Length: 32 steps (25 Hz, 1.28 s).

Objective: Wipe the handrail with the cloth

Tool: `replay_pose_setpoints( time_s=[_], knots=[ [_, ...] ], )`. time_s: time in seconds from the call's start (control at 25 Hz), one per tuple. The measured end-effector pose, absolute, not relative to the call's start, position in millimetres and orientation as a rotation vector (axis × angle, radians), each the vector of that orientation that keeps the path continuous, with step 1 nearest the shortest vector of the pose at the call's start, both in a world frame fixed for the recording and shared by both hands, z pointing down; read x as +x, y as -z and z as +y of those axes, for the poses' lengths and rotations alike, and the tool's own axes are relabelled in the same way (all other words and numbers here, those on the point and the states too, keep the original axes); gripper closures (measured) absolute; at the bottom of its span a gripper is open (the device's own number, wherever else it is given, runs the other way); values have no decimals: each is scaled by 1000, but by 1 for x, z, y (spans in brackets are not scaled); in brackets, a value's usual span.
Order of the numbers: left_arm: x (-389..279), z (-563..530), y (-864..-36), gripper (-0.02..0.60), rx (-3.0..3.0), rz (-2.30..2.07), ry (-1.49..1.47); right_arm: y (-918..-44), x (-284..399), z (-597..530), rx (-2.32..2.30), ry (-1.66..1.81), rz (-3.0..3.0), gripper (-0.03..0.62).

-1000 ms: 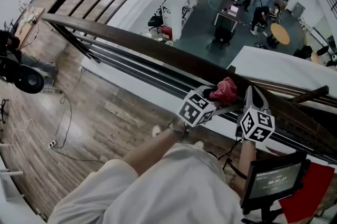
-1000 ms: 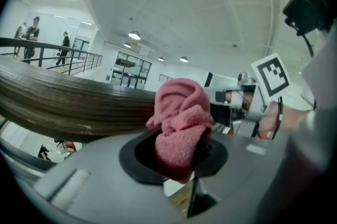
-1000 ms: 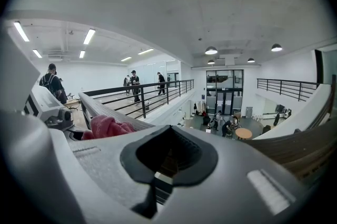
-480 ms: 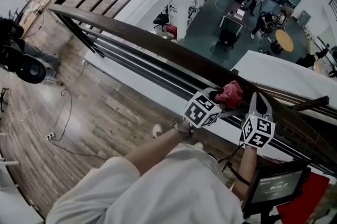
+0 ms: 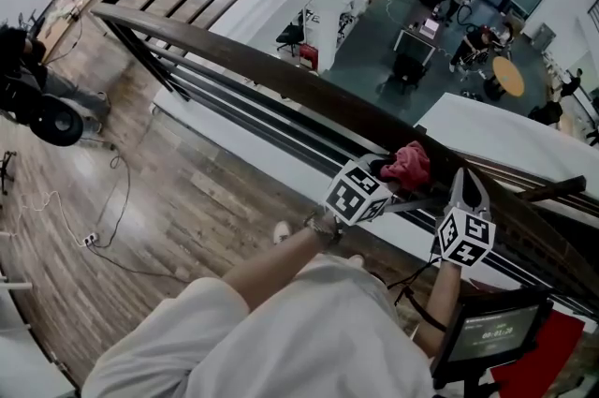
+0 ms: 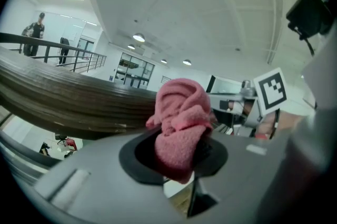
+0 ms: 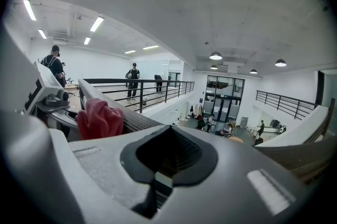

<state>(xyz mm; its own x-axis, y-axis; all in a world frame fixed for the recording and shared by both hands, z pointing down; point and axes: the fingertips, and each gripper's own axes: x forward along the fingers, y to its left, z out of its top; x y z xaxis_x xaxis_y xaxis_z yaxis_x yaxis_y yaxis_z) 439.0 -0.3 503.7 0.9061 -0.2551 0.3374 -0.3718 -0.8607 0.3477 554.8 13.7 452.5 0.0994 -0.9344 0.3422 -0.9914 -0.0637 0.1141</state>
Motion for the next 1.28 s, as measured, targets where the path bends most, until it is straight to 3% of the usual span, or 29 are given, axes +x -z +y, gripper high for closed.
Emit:
replay_pose_setpoints(
  time_s=[1.28],
  knots=[
    [401,-22,-502,486,2630,-492,-360,-448,550,7,2067,-282,-1906,592]
  ],
)
